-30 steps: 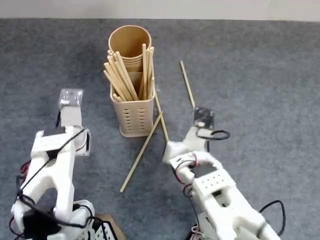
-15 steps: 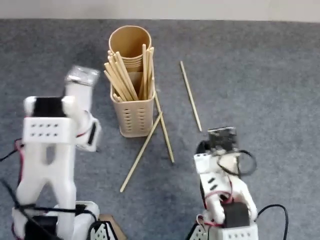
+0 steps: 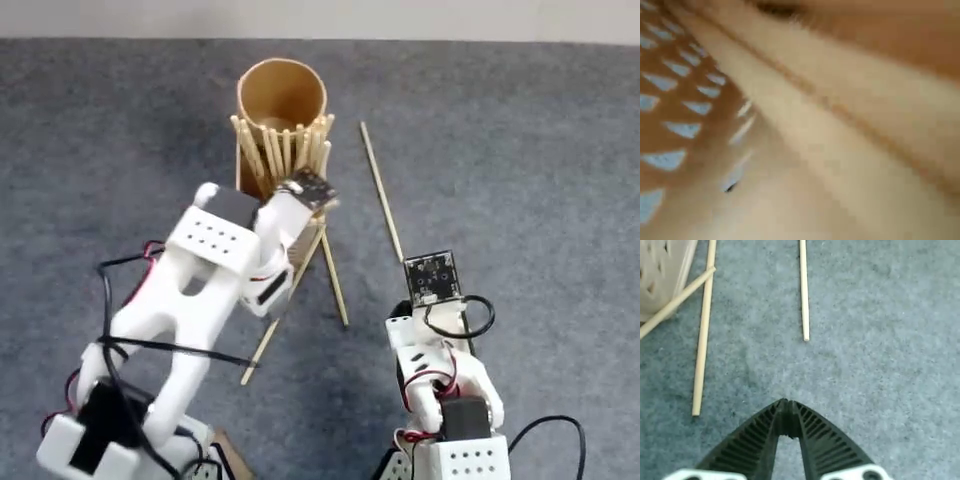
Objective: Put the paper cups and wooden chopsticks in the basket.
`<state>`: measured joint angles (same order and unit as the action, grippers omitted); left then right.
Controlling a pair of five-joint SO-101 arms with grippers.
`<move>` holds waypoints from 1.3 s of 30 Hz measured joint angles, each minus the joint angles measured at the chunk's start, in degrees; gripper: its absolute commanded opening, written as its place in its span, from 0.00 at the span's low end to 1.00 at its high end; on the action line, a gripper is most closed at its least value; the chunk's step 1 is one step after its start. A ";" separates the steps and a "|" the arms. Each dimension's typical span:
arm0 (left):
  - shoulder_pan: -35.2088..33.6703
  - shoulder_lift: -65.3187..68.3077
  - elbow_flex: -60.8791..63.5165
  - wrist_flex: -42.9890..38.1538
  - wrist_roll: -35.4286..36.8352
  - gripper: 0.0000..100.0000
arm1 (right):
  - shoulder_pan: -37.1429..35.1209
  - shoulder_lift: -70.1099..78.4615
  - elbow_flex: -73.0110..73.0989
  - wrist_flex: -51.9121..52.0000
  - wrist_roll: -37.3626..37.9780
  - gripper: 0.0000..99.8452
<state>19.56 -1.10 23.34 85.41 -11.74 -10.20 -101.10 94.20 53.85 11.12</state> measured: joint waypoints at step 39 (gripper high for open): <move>-10.55 -20.92 -13.45 7.56 -0.70 0.21 | 0.00 0.00 0.26 -3.08 0.00 0.00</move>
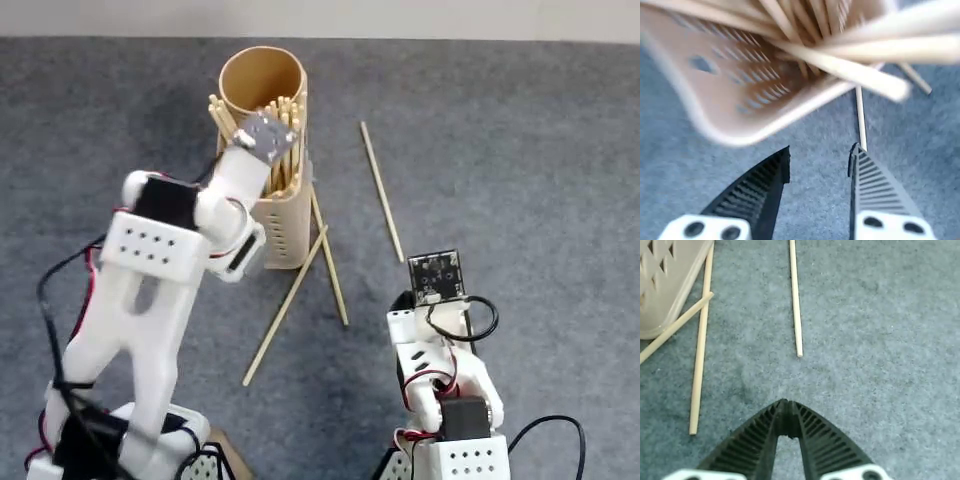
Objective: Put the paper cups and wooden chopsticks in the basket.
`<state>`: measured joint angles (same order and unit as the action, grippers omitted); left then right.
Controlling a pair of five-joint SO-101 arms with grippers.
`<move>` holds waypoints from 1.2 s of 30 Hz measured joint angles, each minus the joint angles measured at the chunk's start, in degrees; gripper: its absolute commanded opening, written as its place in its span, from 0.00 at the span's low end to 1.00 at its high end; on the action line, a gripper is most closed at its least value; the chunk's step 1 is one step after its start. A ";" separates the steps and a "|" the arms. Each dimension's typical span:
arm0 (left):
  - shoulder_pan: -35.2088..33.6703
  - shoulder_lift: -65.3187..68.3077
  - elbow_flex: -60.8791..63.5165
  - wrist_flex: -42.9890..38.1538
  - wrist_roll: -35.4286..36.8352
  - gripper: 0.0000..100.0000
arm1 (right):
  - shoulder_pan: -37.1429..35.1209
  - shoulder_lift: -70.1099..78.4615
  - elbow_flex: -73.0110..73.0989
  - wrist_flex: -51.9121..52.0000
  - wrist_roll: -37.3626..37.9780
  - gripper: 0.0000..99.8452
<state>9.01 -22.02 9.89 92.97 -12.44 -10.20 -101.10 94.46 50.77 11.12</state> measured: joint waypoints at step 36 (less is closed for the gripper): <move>-37.98 6.24 30.77 -36.40 22.95 0.21 | -18.02 8.88 -12.92 10.64 3.69 0.00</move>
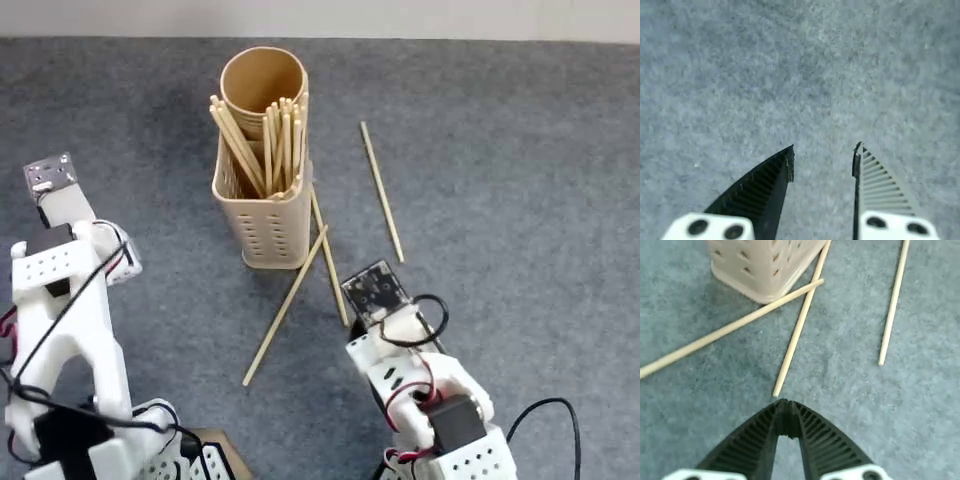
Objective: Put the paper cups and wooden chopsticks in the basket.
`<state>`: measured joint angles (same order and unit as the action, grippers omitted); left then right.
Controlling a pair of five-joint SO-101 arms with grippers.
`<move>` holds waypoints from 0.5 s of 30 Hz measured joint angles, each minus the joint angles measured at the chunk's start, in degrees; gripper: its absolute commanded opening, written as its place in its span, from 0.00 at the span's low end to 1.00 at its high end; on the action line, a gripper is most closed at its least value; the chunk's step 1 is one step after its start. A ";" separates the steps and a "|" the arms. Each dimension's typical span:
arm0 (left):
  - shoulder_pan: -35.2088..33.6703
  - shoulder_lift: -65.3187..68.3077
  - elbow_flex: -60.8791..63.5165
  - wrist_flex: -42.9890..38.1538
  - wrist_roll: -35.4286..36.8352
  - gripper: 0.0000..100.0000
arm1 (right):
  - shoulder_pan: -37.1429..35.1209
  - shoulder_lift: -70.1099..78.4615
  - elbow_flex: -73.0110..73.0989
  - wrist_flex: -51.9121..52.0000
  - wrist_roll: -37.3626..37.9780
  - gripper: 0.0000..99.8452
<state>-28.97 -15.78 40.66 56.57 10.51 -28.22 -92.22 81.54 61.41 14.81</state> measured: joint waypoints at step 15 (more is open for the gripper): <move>0.00 4.31 0.00 -3.34 0.88 0.21 | -15.30 64.62 -29.71 -19.52 -39.03 0.00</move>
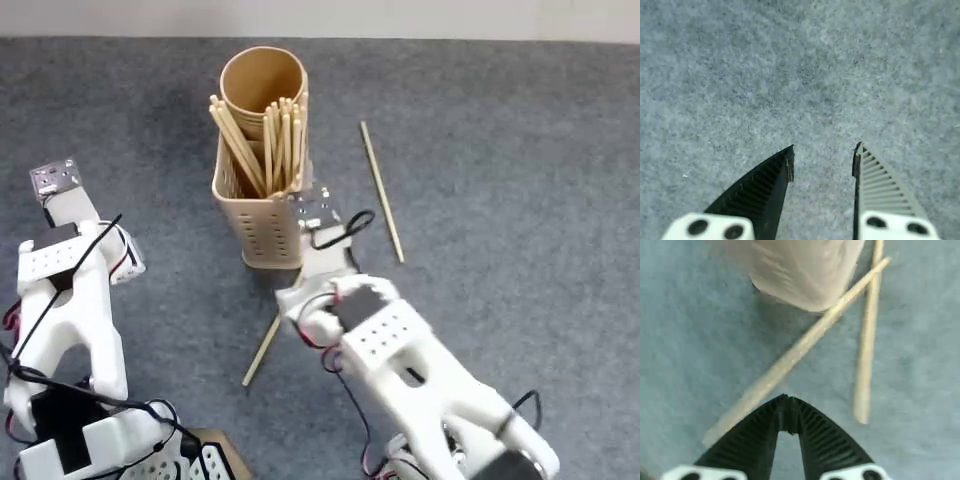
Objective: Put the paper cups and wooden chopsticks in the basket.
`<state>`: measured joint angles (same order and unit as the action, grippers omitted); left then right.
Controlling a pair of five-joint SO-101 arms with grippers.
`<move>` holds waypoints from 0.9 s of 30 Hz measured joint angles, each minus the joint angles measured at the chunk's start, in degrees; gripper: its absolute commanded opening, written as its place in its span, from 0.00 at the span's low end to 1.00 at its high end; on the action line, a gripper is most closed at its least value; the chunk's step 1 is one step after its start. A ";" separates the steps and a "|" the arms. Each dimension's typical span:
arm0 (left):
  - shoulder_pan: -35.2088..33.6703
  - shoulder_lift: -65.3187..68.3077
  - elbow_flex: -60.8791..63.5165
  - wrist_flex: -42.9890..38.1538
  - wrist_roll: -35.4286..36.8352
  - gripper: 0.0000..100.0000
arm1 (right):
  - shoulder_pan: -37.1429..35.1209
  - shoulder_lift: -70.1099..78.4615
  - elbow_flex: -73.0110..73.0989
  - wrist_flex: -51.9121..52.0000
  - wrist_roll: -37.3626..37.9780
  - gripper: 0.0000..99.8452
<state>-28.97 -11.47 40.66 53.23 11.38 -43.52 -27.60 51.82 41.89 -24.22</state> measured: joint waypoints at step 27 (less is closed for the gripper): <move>0.00 0.44 0.26 0.00 0.00 0.21 | -1.41 13.98 8.97 -23.21 -29.10 0.10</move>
<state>-28.97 -11.03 40.92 53.23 11.38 -44.92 -13.63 60.79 18.68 -53.32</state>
